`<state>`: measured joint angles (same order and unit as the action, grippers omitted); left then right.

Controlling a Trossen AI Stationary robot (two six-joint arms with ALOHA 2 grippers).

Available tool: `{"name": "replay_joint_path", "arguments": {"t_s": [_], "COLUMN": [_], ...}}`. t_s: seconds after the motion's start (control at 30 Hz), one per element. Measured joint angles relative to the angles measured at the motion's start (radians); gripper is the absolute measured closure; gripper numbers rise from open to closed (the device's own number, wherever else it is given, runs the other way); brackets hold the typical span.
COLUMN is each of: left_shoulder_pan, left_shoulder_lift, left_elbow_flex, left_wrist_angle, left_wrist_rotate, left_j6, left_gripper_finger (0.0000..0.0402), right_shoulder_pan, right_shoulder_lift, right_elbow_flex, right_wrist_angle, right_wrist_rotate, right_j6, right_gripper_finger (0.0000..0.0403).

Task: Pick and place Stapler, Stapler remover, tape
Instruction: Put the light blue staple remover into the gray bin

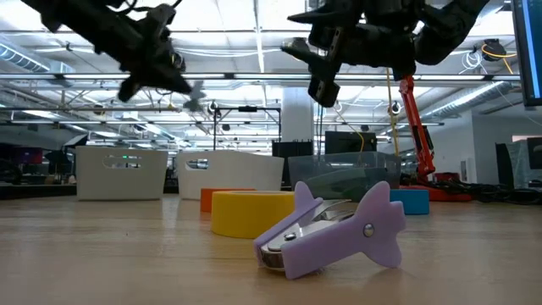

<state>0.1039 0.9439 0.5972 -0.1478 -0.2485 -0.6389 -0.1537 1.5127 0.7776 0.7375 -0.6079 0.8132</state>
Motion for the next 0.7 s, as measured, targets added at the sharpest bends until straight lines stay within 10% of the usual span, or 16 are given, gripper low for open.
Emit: {"name": "replay_joint_path", "arguments": {"t_s": [0.7], "left_shoulder_pan": [0.108], "left_shoulder_lift": [-0.152], "left_elbow_flex": [0.002], "left_wrist_angle": [-0.36], "left_wrist_rotate": [-0.058], "left_j6": [-0.064], "left_gripper_finger": [0.0401], "right_shoulder_pan": [-0.222], "right_shoulder_lift": [-0.089], "right_elbow_flex": [0.001], "right_wrist_angle": [-0.182], "right_wrist_rotate": [-0.124], "right_j6": [-0.256], "right_gripper_finger": [0.0242]}}
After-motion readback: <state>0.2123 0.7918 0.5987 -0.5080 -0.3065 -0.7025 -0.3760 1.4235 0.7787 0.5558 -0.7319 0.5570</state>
